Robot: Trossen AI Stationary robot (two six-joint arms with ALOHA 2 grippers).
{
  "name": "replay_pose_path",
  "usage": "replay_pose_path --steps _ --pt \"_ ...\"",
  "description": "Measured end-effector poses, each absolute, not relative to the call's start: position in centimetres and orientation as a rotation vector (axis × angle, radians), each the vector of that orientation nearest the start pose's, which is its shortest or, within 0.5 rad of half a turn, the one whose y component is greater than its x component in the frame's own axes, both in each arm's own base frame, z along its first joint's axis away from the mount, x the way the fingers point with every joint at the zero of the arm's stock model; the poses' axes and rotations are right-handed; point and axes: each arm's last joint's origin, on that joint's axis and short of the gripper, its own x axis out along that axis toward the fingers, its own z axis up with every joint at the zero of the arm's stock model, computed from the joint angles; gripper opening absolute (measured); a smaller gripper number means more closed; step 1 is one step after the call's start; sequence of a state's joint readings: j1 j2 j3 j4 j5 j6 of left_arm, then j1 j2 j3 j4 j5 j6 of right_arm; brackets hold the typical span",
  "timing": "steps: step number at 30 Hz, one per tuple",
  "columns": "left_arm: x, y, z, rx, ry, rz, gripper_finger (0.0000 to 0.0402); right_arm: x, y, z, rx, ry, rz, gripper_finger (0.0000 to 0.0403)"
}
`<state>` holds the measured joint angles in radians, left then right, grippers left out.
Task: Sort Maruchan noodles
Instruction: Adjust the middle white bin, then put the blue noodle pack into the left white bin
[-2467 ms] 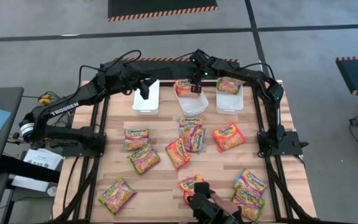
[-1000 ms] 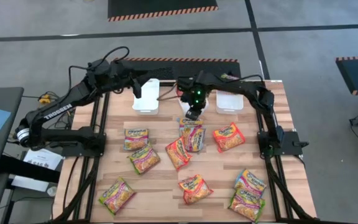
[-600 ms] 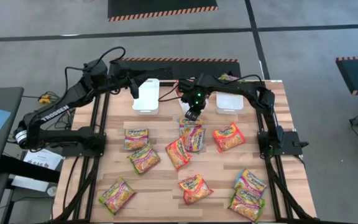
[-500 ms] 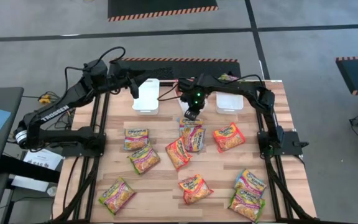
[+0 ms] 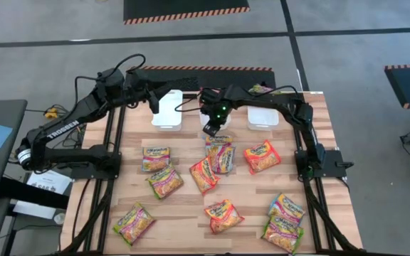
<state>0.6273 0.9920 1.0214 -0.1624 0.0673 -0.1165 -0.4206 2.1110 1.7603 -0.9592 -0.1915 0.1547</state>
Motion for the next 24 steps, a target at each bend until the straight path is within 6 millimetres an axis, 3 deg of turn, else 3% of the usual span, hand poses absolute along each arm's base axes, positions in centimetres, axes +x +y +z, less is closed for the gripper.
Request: replay_pose_path --steps 9,24 --pt "17.5 12.4 37.7 -0.165 0.109 0.566 0.0162 39.9 -17.0 20.5 0.575 1.251 -0.278 0.012" --pt "16.6 11.7 37.4 -0.172 0.178 0.549 0.0162 39.7 -15.9 26.8 0.595 1.285 -0.228 0.012"
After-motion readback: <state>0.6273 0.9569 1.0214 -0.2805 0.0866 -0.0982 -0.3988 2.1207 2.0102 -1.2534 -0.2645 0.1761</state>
